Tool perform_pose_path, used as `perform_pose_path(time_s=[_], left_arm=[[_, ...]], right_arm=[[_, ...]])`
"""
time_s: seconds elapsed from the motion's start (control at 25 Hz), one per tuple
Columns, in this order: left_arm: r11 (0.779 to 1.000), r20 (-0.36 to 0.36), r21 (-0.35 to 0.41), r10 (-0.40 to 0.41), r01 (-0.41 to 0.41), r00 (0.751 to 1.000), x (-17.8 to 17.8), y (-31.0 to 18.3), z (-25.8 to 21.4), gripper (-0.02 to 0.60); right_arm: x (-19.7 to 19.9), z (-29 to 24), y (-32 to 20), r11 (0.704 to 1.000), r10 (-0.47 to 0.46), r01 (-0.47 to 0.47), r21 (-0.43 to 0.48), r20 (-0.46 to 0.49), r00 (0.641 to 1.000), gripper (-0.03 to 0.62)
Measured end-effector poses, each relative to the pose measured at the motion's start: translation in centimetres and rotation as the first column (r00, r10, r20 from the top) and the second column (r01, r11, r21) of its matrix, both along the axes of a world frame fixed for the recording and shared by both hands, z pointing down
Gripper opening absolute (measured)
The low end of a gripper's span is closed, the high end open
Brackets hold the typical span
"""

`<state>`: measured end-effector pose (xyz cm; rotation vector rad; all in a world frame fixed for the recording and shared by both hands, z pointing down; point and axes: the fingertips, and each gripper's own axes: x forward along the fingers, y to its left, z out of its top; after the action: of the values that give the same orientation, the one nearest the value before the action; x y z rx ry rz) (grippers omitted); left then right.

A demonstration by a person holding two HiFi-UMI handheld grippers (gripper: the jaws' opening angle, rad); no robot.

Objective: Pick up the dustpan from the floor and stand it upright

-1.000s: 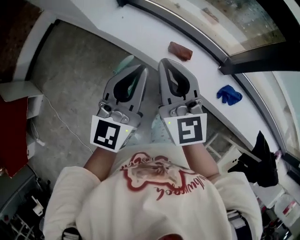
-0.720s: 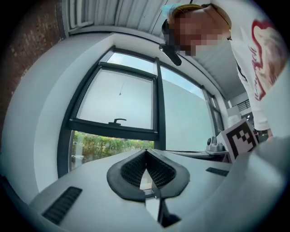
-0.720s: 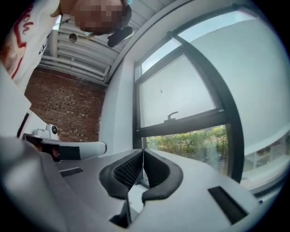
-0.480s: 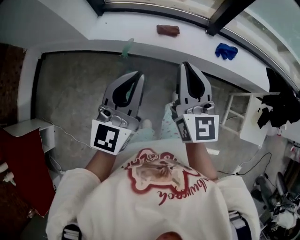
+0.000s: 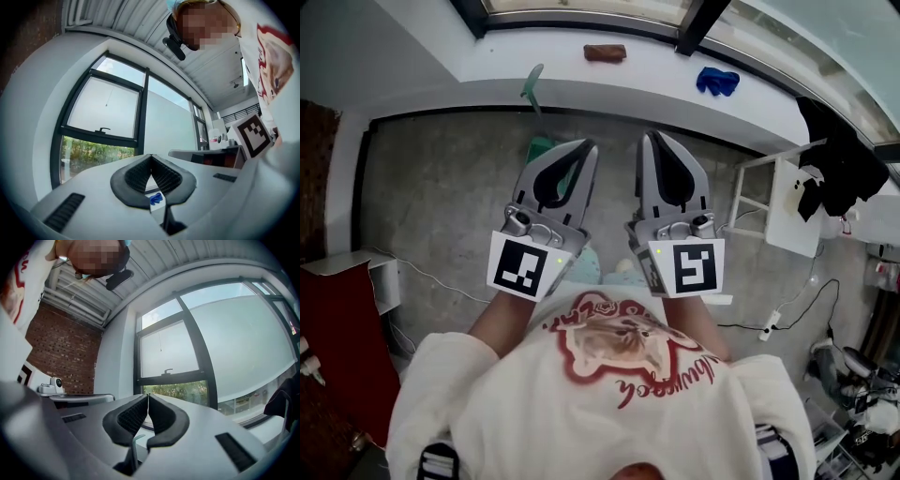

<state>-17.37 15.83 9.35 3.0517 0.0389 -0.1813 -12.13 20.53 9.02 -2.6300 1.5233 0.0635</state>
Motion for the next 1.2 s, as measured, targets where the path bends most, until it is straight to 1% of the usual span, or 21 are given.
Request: perform_pose_path(time_s=[0.16, 0.28, 0.4, 0.48, 0.6, 0.68, 0.8, 0.92, 1.04, 1.12, 1.2], left_arm=[[1.000, -0.018, 0.004, -0.028, 0.028, 0.999, -1.8, 4.2, -0.6, 0.020], [0.998, -0.027, -0.006, -0.062, 0.061, 0.998, -3.9, 8.2, -0.8, 0.020], [0.995, -0.020, -0.013, -0.095, 0.094, 0.995, -5.7, 12.0, -0.7, 0.020], [0.995, -0.014, -0.001, -0.101, 0.101, 0.995, -6.3, 14.1, -0.8, 0.020], [0.995, -0.036, 0.012, -0.094, 0.094, 0.995, -7.3, 16.3, -1.9, 0.020], [0.997, -0.058, 0.011, -0.081, 0.082, 0.995, -8.1, 17.0, -2.9, 0.020], [0.998, -0.076, 0.010, -0.054, 0.055, 0.996, -9.2, 17.5, -3.8, 0.020], [0.999, -0.066, -0.001, -0.032, 0.032, 0.997, -10.3, 17.2, -4.0, 0.020], [1.000, -0.049, 0.003, -0.012, 0.012, 0.999, -11.4, 16.7, -3.5, 0.020], [1.000, -0.037, 0.000, -0.001, 0.001, 0.999, -11.9, 16.5, -3.1, 0.020], [1.000, -0.030, -0.006, 0.004, -0.005, 1.000, -12.4, 16.2, -2.8, 0.020]], right_arm=[[-2.6, 0.2, 3.7, 0.998, -0.059, 0.059, -0.004, -0.012, 0.998, 0.025], [-4.8, -0.3, 7.3, 0.995, -0.097, 0.097, -0.011, -0.059, 0.993, 0.025], [-6.8, -1.1, 10.5, 0.991, -0.131, 0.132, 0.007, -0.051, 0.990, 0.025], [-7.6, -1.1, 12.2, 0.987, -0.159, 0.160, 0.007, -0.040, 0.986, 0.025], [-9.2, -1.3, 13.8, 0.984, -0.179, 0.179, -0.001, -0.051, 0.983, 0.025], [-10.2, -2.0, 14.3, 0.986, -0.163, 0.165, 0.027, -0.056, 0.985, 0.025], [-11.4, -2.8, 14.5, 0.988, -0.144, 0.146, 0.040, -0.061, 0.988, 0.025], [-12.4, -3.2, 14.3, 0.990, -0.128, 0.130, 0.045, -0.051, 0.990, 0.025], [-13.6, -2.9, 13.7, 0.991, -0.130, 0.132, 0.029, -0.054, 0.990, 0.025], [-14.2, -3.1, 13.3, 0.991, -0.124, 0.127, 0.052, -0.052, 0.991, 0.025], [-14.7, -3.0, 13.0, 0.991, -0.118, 0.121, 0.052, -0.055, 0.991, 0.025]])
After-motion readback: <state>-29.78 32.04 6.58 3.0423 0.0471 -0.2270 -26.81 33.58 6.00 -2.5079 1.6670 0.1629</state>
